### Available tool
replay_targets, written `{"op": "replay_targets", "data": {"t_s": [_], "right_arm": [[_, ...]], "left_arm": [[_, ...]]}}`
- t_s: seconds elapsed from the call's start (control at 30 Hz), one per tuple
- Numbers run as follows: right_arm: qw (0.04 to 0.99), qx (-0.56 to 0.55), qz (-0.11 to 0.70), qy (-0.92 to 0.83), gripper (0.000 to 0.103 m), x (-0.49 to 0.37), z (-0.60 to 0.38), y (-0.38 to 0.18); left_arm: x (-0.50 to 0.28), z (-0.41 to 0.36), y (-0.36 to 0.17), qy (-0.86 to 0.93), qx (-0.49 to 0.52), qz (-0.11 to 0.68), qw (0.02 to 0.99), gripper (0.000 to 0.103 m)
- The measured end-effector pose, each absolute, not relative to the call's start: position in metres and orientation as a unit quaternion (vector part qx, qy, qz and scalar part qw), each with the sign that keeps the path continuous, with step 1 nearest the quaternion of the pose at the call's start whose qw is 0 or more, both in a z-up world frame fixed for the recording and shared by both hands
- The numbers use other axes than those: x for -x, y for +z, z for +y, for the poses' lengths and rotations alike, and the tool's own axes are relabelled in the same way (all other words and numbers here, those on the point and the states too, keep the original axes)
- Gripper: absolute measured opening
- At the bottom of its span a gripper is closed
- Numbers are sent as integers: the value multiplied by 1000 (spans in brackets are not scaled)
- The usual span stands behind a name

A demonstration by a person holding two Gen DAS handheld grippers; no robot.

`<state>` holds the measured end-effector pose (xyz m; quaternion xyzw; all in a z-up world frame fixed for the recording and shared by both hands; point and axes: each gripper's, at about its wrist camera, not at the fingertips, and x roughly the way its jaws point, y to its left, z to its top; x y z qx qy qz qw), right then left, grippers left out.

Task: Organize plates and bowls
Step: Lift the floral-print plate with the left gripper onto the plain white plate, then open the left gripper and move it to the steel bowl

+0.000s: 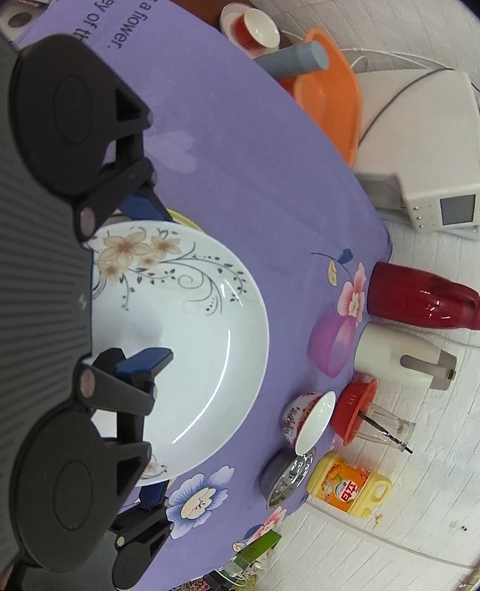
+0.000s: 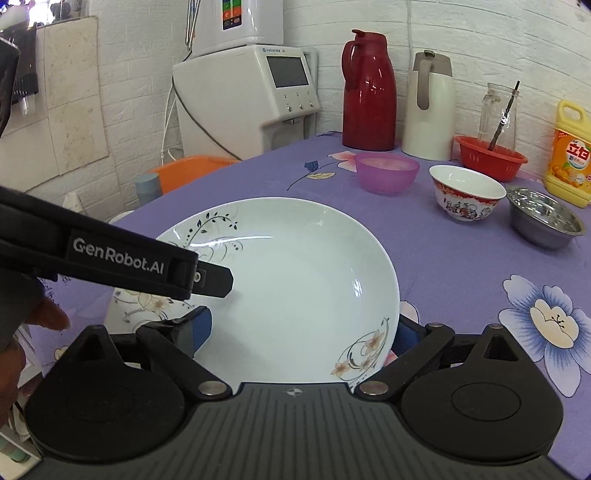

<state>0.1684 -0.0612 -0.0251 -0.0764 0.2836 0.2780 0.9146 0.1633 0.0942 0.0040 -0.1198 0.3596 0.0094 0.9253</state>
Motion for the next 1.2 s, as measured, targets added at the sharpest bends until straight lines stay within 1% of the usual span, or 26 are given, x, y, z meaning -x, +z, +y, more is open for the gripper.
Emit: {"op": "replay_targets", "data": {"t_s": [0.07,0.1,0.2,0.33,0.43,0.53,0.67,0.8,0.97,1.07,1.2], "right_arm": [[913,69,291,278,103,-170,-63,-28],[913,67,291,279,103,-172,-65,-29],[915,57,281,284,103,-171,-70,-26],[933,36,239,266,103,-167,-86,-13],[937,18,235,259,103,-173,-96,-9],[937,14,244,250,103,-179,-103,-13],[932,1,267,244,103,-182,-115,-23],[934,-8,273,230,103,-182,-131,-28],[931,-39,274,237,103,-195,-163,-24],[944,-28,255,206,103,-202,-183,-14],[945,-85,252,193,103,-213,-222,-10]], "left_arm": [[-164,94,2,2,122,359,925,61],[-165,95,2,-2,125,359,925,66],[-166,102,6,-4,147,355,923,68],[-160,109,25,8,133,310,941,69],[-162,109,36,-1,131,293,947,69],[-167,99,36,-12,124,296,947,69],[-177,79,27,-42,117,318,940,69],[-190,58,19,-68,108,340,932,69],[-207,31,20,-94,89,353,927,70],[-217,15,24,-105,72,353,927,70],[-232,-1,22,-108,57,356,926,71]]}}
